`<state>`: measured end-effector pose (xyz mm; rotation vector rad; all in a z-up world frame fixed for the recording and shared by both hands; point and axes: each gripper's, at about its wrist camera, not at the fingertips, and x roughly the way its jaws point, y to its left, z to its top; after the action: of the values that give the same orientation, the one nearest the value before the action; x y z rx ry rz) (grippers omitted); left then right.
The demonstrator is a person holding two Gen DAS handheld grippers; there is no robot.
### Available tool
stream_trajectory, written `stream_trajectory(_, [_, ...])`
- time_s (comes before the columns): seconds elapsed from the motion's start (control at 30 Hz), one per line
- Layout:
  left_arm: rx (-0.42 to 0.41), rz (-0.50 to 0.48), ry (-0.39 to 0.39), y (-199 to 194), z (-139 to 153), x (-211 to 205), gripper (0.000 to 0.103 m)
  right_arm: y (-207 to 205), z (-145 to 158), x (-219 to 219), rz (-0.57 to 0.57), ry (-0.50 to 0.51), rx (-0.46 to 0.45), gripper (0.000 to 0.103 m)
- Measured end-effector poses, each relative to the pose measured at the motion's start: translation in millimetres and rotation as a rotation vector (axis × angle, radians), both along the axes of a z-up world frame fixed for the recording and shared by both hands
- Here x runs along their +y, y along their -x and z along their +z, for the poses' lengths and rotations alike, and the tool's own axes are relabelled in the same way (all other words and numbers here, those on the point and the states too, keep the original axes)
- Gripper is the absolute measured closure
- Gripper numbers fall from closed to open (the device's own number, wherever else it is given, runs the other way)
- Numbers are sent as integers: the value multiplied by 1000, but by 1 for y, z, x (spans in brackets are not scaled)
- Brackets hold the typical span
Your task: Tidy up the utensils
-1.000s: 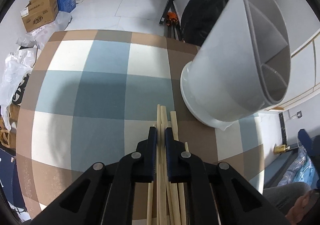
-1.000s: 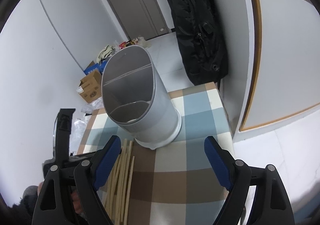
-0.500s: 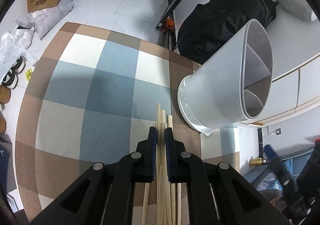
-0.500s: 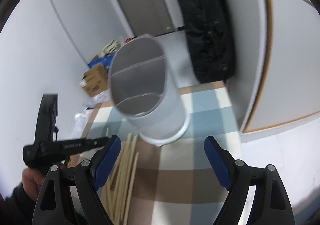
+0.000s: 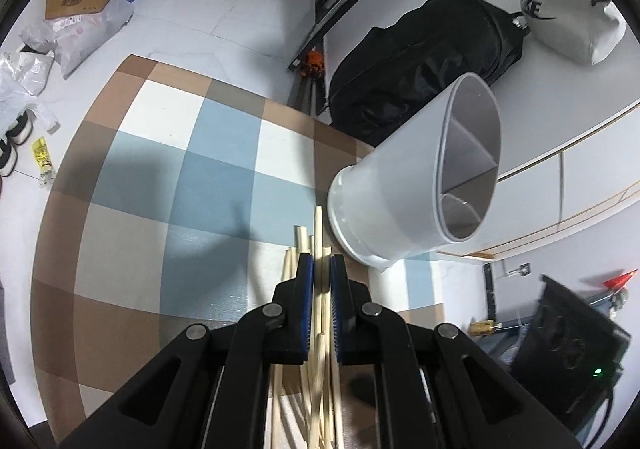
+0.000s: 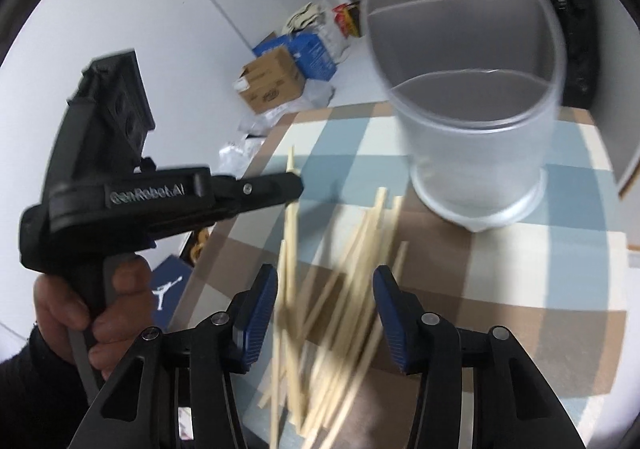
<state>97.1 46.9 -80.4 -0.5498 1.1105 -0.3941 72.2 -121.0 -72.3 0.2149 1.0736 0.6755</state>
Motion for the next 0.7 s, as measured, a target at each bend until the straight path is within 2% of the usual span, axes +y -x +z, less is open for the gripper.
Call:
stream_trajectory(0.17, [-15, -12, 28, -1, 2, 0, 99, -8, -12, 16, 40, -4, 9, 56])
stream_trajectory(0.33, [-19, -3, 14, -4, 1, 1, 99, -11, -21, 24, 32, 22, 27, 81])
stream_trajectory(0.43, [-4, 11, 14, -5, -3, 5, 99, -7, -15, 24, 35, 27, -4, 94])
stream_trajectory(0.57, [19, 33, 10, -6, -9, 9, 99, -6, -20, 27, 25, 104, -11, 100])
stream_trajectory(0.7, [18, 23, -41, -2, -6, 10, 97, -6, -20, 20, 7, 109, -11, 101])
